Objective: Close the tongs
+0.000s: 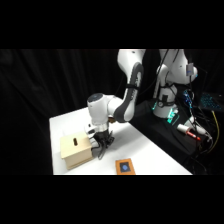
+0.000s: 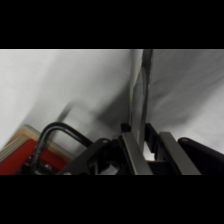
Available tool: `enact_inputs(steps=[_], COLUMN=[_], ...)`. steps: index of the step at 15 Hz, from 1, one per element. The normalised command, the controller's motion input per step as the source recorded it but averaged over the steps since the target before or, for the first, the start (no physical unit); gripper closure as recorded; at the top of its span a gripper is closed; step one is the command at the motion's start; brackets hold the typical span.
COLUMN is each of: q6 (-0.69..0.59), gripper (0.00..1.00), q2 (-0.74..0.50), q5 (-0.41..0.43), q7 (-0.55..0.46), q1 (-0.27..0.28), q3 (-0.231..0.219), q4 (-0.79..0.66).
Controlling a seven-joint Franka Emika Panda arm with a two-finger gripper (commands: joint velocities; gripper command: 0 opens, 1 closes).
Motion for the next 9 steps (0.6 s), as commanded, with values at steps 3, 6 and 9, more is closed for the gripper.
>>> enact_inputs(steps=[3, 6, 9], q6=[-0.07, -0.23, -0.32], gripper=[0.91, 0.46, 0.29], q2=[0.07, 0.05, 0.02], q5=[-0.077, -0.021, 0.004], q7=[0.02, 0.00, 0.02], q1=[-0.077, -0.109, -0.088], q3=[0.075, 0.110, 0.093], q4=[0.12, 0.15, 0.14])
